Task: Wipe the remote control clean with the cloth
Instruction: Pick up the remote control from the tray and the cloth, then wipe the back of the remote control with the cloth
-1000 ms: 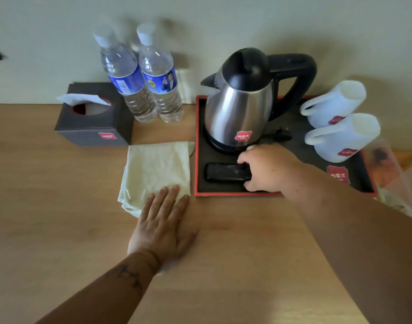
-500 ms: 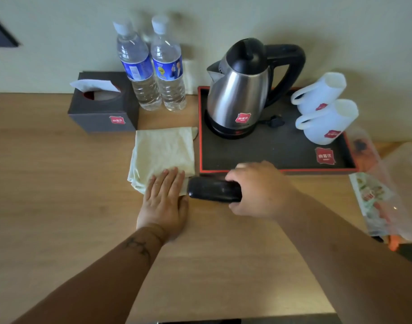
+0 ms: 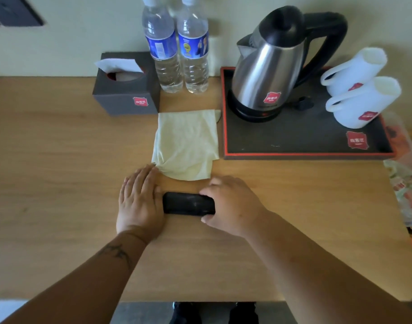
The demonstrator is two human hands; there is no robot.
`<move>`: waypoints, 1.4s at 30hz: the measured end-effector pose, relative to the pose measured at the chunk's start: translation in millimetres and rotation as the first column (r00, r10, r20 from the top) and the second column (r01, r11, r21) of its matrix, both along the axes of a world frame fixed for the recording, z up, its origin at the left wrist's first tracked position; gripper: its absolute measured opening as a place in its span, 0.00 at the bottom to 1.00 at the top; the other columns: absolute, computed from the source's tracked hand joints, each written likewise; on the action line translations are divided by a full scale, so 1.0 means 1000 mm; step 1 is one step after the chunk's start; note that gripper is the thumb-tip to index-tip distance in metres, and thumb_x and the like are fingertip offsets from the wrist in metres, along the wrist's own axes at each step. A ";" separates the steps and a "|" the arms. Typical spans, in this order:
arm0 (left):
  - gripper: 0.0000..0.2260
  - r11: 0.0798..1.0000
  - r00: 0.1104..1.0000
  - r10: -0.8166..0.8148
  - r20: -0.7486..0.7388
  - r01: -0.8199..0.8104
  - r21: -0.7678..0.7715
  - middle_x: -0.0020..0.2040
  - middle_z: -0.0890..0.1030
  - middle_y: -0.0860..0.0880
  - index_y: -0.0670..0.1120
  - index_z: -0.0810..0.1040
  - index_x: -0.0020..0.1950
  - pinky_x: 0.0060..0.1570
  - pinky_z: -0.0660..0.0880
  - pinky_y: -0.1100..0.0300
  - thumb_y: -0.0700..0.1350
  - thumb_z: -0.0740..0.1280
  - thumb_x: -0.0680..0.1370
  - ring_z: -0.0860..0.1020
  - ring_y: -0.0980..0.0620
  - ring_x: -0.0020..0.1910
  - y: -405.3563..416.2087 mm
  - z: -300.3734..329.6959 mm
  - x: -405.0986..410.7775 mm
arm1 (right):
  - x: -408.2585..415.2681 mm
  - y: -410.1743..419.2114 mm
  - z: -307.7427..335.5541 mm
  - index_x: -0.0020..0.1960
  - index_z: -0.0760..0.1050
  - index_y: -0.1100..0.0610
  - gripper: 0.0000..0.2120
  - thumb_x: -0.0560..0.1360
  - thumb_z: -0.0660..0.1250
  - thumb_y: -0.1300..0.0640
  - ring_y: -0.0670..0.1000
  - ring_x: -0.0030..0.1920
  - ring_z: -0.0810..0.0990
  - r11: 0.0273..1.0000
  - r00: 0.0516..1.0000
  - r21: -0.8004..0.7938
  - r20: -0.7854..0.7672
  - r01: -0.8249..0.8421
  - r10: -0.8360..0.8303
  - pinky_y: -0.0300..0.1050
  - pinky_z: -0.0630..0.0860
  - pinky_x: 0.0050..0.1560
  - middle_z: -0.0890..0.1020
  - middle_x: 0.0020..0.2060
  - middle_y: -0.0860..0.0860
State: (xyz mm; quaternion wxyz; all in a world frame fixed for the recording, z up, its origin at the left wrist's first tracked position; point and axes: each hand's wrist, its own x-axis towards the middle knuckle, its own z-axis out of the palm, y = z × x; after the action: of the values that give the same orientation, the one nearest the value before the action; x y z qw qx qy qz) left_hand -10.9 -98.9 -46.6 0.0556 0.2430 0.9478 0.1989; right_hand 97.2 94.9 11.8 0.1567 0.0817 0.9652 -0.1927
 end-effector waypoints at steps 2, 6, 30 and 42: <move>0.23 1.000 1.000 -0.003 0.003 0.003 0.007 0.77 0.66 0.52 0.51 0.67 0.75 0.77 0.49 0.52 0.52 0.51 0.81 0.60 0.49 0.77 0.000 0.000 -0.001 | -0.004 0.005 0.007 0.64 0.76 0.44 0.28 0.67 0.70 0.35 0.50 0.57 0.75 1.000 1.000 -0.019 0.023 -0.017 0.017 0.46 0.69 0.60 0.78 0.55 0.45; 0.25 0.998 0.999 -0.025 -0.020 0.026 0.064 0.75 0.69 0.49 0.48 0.70 0.73 0.76 0.54 0.47 0.56 0.49 0.82 0.64 0.46 0.75 -0.004 0.000 -0.003 | -0.036 0.024 0.030 0.69 0.73 0.43 0.25 0.73 0.69 0.41 0.46 0.54 0.78 0.967 0.985 -0.215 -0.072 0.138 -0.156 0.43 0.74 0.52 0.79 0.54 0.42; 0.28 0.870 0.873 -0.485 -0.054 0.475 -0.133 0.70 0.72 0.45 0.49 0.73 0.66 0.71 0.60 0.47 0.65 0.65 0.73 0.69 0.40 0.69 -0.003 0.005 0.004 | -0.106 0.032 0.027 0.55 0.79 0.44 0.09 0.79 0.62 0.49 0.47 0.53 0.77 0.887 0.895 -0.372 -0.241 0.273 -0.376 0.42 0.73 0.52 0.77 0.53 0.46; 0.29 0.866 0.873 -0.488 -0.001 0.484 -0.126 0.69 0.71 0.49 0.50 0.70 0.69 0.70 0.59 0.48 0.65 0.60 0.75 0.69 0.44 0.67 -0.005 0.008 0.004 | 0.033 0.011 0.081 0.48 0.72 0.48 0.07 0.80 0.57 0.57 0.47 0.34 0.77 0.743 0.749 -0.519 -0.262 0.422 -0.609 0.41 0.71 0.32 0.78 0.33 0.45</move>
State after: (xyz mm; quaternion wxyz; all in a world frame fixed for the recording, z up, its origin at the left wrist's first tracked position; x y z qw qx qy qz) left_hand -7.3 -104.2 -38.4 0.1029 0.4733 0.8671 0.1163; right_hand 129.8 105.6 93.1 -0.0993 0.2727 0.8452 -0.4487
